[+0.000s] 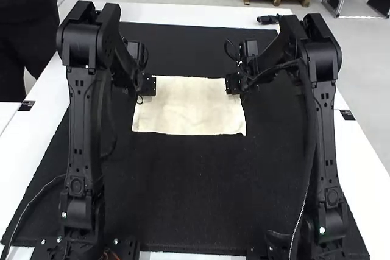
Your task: Fold the towel.
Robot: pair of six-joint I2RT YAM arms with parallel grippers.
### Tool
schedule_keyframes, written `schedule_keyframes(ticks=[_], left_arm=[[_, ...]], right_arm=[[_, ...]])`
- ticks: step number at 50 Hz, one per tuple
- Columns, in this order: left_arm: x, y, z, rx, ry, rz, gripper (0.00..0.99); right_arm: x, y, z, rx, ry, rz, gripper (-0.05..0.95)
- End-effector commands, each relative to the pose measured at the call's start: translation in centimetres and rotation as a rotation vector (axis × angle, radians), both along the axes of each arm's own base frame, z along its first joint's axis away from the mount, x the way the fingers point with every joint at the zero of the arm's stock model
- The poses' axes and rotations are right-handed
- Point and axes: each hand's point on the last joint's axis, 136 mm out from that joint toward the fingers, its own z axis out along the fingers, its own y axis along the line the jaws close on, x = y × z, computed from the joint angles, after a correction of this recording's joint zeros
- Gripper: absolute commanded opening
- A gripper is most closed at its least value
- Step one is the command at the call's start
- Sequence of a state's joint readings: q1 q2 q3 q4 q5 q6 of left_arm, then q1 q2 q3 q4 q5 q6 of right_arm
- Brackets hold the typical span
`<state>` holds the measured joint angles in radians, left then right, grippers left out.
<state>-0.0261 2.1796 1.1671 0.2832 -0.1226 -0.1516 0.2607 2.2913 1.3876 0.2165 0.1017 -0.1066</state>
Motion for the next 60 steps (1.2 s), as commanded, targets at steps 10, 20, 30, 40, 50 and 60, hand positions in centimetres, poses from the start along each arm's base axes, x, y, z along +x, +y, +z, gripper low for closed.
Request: schedule_keyframes(ticks=[10, 20, 30, 40, 50, 60], left_arm=[[-0.3, -1.2, -1.0, -0.047, 0.018, -0.01, 0.83], [-0.4, -1.0, -1.0, -0.069, 0.018, 0.006, 0.628], [-0.5, -1.0, -1.0, -0.067, 0.014, 0.007, 0.59], [-0.3, -0.7, -0.4, -0.07, -0.022, 0.015, 0.352], [-0.4, -0.4, -0.3, -0.08, -0.035, 0.034, 0.244], [-0.3, -0.4, -0.1, -0.08, -0.043, 0.034, 0.162]], right_arm=[[-0.5, -0.7, -0.2, -0.044, -0.014, -0.012, 0.83], [-0.5, -0.7, -0.2, -0.032, -0.03, -0.029, 0.8], [0.1, -0.9, 1.0, 0.034, -0.074, -0.071, 0.34], [0.1, -0.6, 1.2, 0.041, -0.108, -0.063, 0.08], [0.1, -0.6, 1.3, 0.036, -0.124, -0.068, 0.0], [0.3, -1.3, 1.8, 0.032, -0.145, -0.081, 0.0]])
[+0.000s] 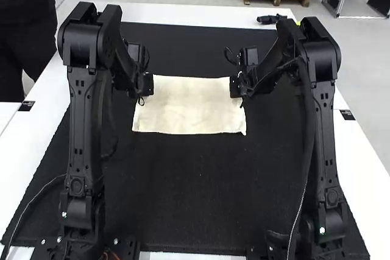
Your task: Fold the towel.
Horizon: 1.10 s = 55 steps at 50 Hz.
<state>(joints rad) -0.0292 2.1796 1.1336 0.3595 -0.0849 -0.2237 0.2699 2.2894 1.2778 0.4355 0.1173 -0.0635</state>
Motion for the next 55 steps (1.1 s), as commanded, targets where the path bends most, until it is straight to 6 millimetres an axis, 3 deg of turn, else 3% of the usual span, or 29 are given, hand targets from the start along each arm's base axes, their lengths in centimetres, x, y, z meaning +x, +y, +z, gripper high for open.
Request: schedule_keyframes(ticks=[1, 5, 9, 28, 39, 55], left_arm=[[-0.4, 0.4, -0.3, -0.001, 0.006, 0.019, 0.156], [-0.5, 0.5, 0.0, 0.0, -0.002, 0.02, 0.149], [-0.3, 0.5, 0.4, 0.0, -0.02, 0.02, 0.028], [-0.2, 1.8, 1.0, 0.005, -0.029, 0.04, 0.025], [-0.6, 2.0, 2.6, 0.007, -0.051, 0.041, 0.025], [-1.3, 2.0, 3.5, 0.01, -0.056, 0.04, 0.025]], right_arm=[[0.4, -1.5, 1.8, -0.016, -0.041, -0.052, 0.0], [0.6, -1.5, 2.6, -0.01, -0.067, -0.054, 0.0], [0.6, -1.5, 3.1, -0.01, -0.079, -0.049, 0.0], [0.3, -1.6, 3.1, -0.014, -0.075, -0.05, 0.0], [-0.4, -1.8, 5.3, -0.017, -0.104, -0.042, 0.0], [-1.1, -1.9, 6.7, -0.026, -0.123, -0.033, 0.0]])
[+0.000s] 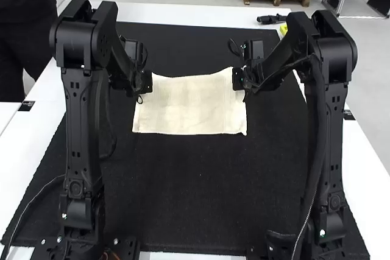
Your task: Fold the towel.
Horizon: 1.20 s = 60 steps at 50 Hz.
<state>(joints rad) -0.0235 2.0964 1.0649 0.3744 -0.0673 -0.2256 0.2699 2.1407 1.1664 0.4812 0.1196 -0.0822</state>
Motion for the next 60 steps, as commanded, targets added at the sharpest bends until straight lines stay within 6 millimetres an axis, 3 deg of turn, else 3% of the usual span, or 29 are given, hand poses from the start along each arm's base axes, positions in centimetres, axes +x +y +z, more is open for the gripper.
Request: schedule_keyframes(ticks=[1, 29, 60], left_arm=[[-0.1, 1.9, 1.6, 0.021, -0.028, 0.047, 0.025], [-1.8, 3.9, 2.8, 0.045, -0.046, 0.07, 0.025], [-3.7, 5.3, 2.7, 0.071, -0.039, 0.076, 0.025]], right_arm=[[0.1, -1.6, 2.1, -0.03, -0.043, -0.043, 0.0], [-1.6, -2.1, 3.6, -0.039, -0.062, -0.042, 0.0], [-3.6, -2.5, 3.4, -0.06, -0.051, -0.033, 0.0]])
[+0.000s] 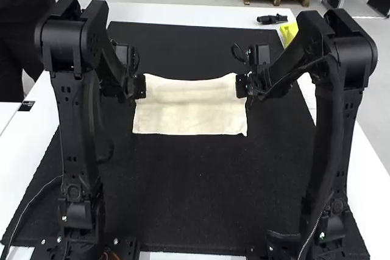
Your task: Fold the towel.
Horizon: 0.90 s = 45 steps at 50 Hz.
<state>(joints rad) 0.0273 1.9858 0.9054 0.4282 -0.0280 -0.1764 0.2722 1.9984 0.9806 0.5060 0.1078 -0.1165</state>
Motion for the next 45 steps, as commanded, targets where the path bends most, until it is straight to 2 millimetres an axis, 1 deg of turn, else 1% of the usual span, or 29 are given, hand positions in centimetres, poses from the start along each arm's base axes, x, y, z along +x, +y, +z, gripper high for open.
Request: schedule_keyframes(ticks=[1, 10, 22, 28, 34, 45], left_arm=[[-0.3, 3.4, 2.2, 0.056, -0.039, 0.086, 0.025], [-0.8, 2.9, 2.3, 0.04, -0.039, 0.065, 0.025], [-1.9, 2.8, 2.2, 0.049, -0.032, 0.059, 0.025], [-2.4, 2.7, 2.2, 0.051, -0.038, 0.056, 0.025], [-2.7, 2.7, 2.3, 0.055, -0.04, 0.053, 0.026], [-3.2, 2.7, 2.4, 0.054, -0.042, 0.045, 0.026]], right_arm=[[0.5, -1.6, 2.8, -0.033, -0.068, -0.062, 0.0], [0.0, -1.5, 2.6, -0.035, -0.063, -0.056, 0.0], [-0.9, -1.6, 2.2, -0.044, -0.055, -0.053, 0.0], [-1.3, -1.6, 2.4, -0.046, -0.057, -0.05, 0.0], [-1.7, -1.6, 2.5, -0.048, -0.055, -0.048, 0.0], [-2.6, -1.9, 2.0, -0.06, -0.049, -0.044, 0.0]])
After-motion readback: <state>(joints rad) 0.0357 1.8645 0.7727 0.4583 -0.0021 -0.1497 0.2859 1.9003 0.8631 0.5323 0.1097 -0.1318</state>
